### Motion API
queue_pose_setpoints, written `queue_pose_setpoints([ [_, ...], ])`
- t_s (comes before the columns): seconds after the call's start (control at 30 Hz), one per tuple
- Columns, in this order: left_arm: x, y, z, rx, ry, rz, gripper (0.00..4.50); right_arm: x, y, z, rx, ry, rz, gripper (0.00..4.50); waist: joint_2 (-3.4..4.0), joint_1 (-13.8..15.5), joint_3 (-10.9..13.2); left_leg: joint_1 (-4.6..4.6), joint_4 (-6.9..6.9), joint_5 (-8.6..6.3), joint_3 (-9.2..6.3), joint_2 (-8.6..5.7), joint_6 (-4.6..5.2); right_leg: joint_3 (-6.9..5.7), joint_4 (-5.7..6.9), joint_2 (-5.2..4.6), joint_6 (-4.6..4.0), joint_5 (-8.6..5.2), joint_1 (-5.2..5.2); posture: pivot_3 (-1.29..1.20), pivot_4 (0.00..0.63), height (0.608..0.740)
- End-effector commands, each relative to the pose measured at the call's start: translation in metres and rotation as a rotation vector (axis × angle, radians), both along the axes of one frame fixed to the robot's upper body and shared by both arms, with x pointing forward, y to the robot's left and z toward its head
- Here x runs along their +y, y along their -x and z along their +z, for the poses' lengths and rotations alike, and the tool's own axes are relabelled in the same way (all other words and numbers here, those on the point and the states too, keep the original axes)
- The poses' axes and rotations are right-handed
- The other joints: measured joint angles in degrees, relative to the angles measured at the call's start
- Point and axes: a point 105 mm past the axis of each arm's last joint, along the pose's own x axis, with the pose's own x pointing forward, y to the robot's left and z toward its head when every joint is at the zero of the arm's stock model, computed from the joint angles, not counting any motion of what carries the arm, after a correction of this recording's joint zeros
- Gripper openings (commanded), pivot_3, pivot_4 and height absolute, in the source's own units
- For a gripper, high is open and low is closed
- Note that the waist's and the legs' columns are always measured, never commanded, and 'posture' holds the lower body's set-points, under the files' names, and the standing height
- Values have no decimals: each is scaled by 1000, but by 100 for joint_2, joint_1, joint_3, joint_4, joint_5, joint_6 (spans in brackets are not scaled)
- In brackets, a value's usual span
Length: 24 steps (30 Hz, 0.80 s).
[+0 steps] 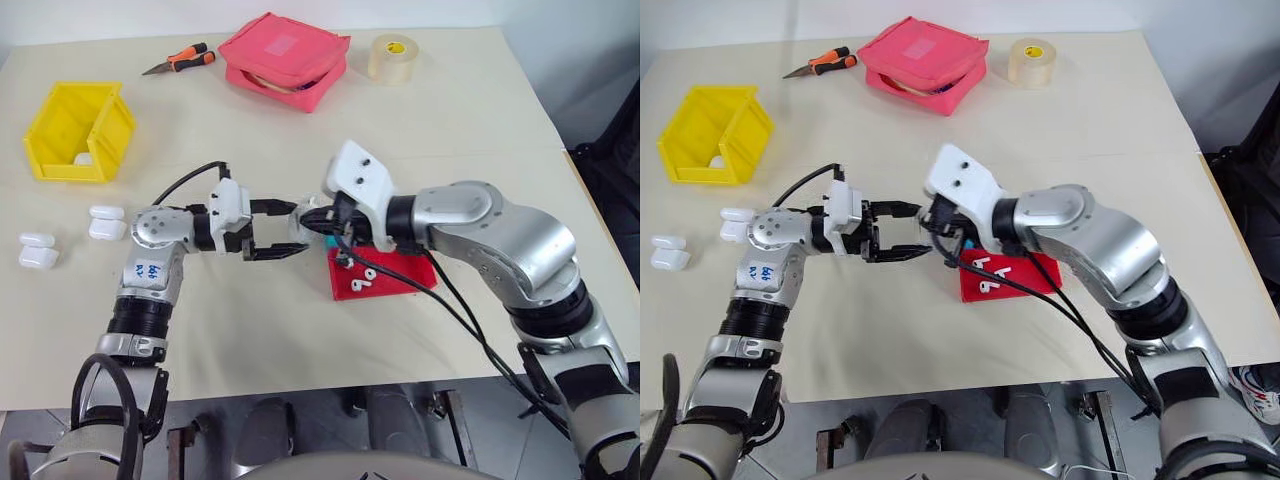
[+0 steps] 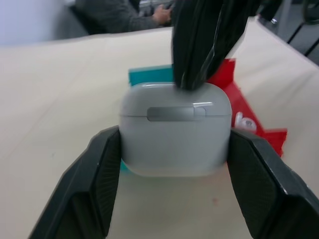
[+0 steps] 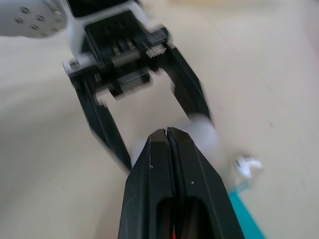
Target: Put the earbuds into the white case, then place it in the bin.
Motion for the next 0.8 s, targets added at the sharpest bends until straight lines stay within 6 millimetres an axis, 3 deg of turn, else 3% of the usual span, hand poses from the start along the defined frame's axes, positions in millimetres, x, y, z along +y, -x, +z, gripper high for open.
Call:
queue_pose_setpoints([
  [0.03,10,5,28,-93,76,37,2780,-20,-3,5,-17,-1,-58,44,-1,4,0,-2,1,0,-2,1,0,-1,0,-1,0,0,0,0,150,740],
  [0.23,25,0,43,-157,186,171,2780,-38,-4,24,-105,-179,-35,44,-1,11,0,2,-1,0,0,0,0,1,0,-3,0,0,1,0,150,740],
  [0.33,38,-7,53,-194,268,297,2780,-48,3,23,-90,-270,21,198,-2,34,0,2,-1,0,-1,-2,0,1,-1,-4,1,1,3,0,150,740],
  [0.4,46,-10,55,-206,310,375,2780,-54,9,17,-5,-309,60,633,-2,32,0,4,0,0,1,-3,1,3,-1,-4,2,1,4,0,150,740],
  [0.5,69,-17,58,-248,359,548,2780,-60,12,18,-32,-337,111,1619,-2,17,0,7,-1,0,2,-2,1,3,0,-4,2,1,4,0,150,740],
  [0.67,123,-29,68,-300,424,923,2780,-65,21,22,-54,-372,231,3288,-3,18,0,10,-2,0,1,-1,0,4,2,-3,2,1,5,0,150,740],
  [0.8,174,-37,78,-299,467,1209,2780,-67,14,20,-59,-357,234,4493,-4,37,0,11,-2,0,2,-2,1,4,2,-4,3,2,6,0,150,740],
])
